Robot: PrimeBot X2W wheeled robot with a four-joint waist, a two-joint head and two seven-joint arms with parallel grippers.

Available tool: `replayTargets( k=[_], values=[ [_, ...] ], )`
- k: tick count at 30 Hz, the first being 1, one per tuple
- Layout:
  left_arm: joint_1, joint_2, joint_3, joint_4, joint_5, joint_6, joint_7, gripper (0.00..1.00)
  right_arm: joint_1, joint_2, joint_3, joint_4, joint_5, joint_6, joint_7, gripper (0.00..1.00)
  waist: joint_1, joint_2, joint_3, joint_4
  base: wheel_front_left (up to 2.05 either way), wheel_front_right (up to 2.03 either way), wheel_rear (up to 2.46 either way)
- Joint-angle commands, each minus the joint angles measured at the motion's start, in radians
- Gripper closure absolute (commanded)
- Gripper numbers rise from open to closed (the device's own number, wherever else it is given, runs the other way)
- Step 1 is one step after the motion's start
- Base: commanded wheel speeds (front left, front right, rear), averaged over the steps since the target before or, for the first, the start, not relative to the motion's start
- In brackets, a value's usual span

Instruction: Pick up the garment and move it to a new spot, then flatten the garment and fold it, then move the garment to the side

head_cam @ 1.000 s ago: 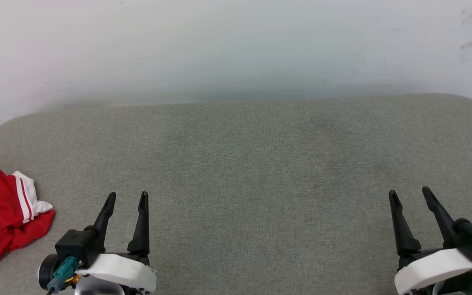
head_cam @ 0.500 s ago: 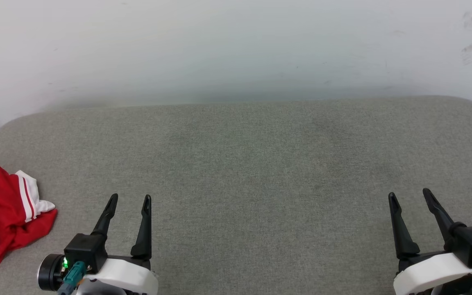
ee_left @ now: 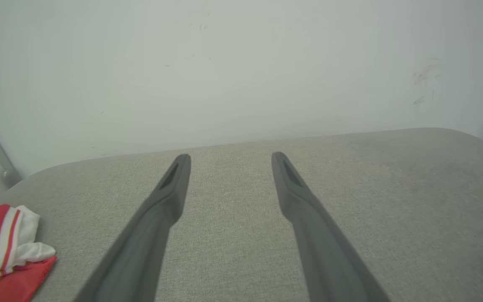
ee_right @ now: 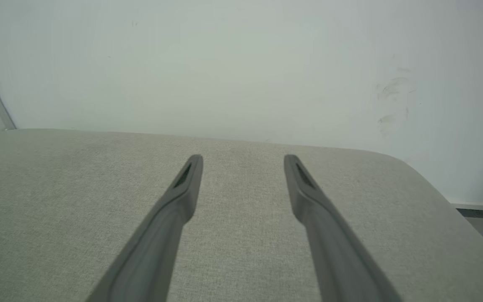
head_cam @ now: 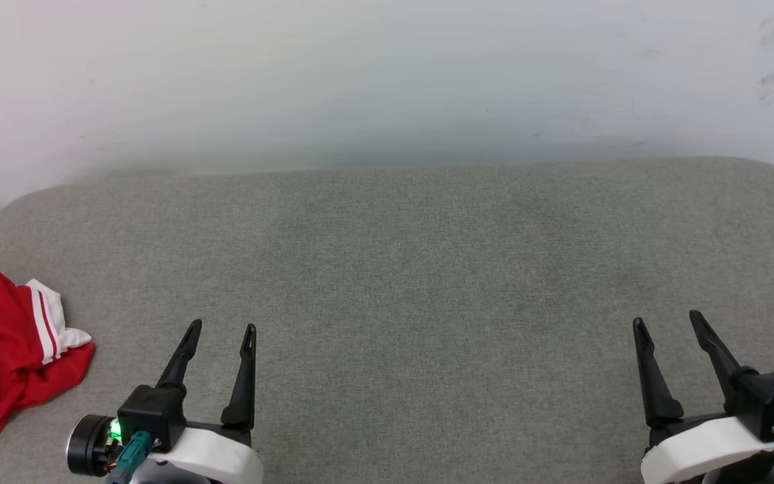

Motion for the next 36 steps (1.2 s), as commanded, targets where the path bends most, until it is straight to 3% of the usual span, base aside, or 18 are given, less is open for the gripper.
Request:
replayTargets(
  k=[1, 11, 27, 36],
  values=[
    [-0.002, 0.002, 0.001, 0.002, -0.002, 0.001, -0.007, 0.00, 0.003, 0.004, 0.000, 0.005, 0.010, 0.000, -0.007, 0.00, 0.0000, 0.0000, 0.000, 0.002, 0.00, 0.00, 0.00],
    [-0.023, 0.001, 0.002, -0.001, -0.018, 0.000, -0.006, 0.00, -0.002, 0.007, 0.010, 0.004, 0.015, 0.000, -0.003, 0.00, 0.0000, 0.0000, 0.004, 0.068, 0.00, 0.00, 0.00],
    [-0.052, 0.003, -0.011, 0.006, -0.012, 0.001, -0.005, 0.00, -0.025, -0.021, 0.075, -0.030, 0.015, 0.000, 0.028, 0.00, 0.0000, 0.0000, 0.026, 0.330, 0.00, 0.00, 0.00],
    [-0.051, 0.014, -0.027, 0.015, -0.009, 0.001, -0.005, 0.00, -0.038, -0.031, 0.102, -0.042, 0.024, 0.000, 0.042, 0.00, 0.0000, 0.0000, 0.031, 0.444, 0.00, 0.00, 0.00]
  ],
)
